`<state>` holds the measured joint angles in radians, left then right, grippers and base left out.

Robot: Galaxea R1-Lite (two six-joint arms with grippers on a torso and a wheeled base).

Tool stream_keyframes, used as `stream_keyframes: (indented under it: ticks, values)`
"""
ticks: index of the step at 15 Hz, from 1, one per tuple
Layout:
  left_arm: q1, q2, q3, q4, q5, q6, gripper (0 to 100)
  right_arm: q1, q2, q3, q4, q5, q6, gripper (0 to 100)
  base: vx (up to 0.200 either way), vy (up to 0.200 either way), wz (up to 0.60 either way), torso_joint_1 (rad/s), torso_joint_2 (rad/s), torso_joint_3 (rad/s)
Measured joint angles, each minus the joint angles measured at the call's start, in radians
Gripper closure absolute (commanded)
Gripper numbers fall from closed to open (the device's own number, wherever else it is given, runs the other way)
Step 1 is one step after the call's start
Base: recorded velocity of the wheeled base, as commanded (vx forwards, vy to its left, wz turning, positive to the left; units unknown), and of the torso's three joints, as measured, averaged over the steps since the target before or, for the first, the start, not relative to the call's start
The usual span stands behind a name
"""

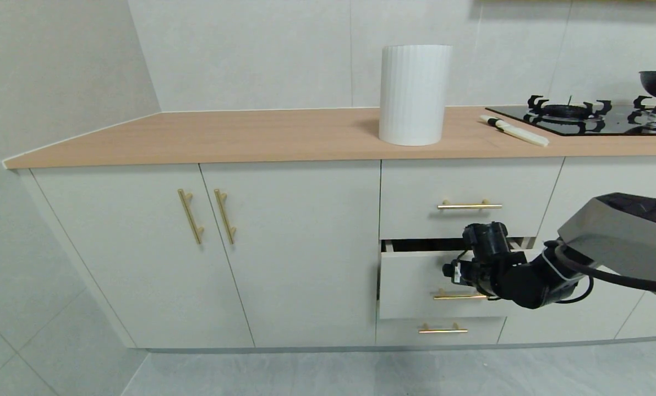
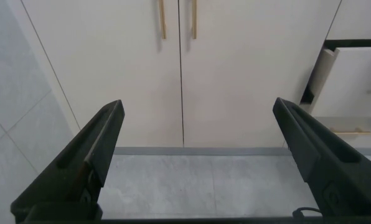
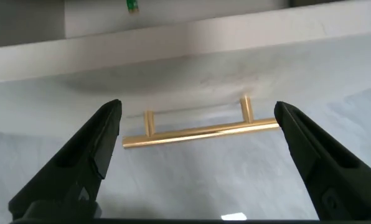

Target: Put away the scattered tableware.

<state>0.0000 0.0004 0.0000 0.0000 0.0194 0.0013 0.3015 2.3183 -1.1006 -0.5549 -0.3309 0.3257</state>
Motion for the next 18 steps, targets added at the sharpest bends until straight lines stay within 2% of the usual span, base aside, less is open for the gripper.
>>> stream_keyframes:
  ticks: [4,18]
  values:
    - [0.000,0.000,0.000,0.000,0.000,0.000,0,-0.011,0.065,-0.004,-0.199,0.004,0.007,0,0.000,0.000,0.00,0.000,0.00,0.000]
    - [0.000,0.000,0.000,0.000,0.000,0.000,0,-0.064,0.159,-0.156,-0.200,0.009,0.101,0,0.000,0.000,0.00,0.000,0.00,0.000]
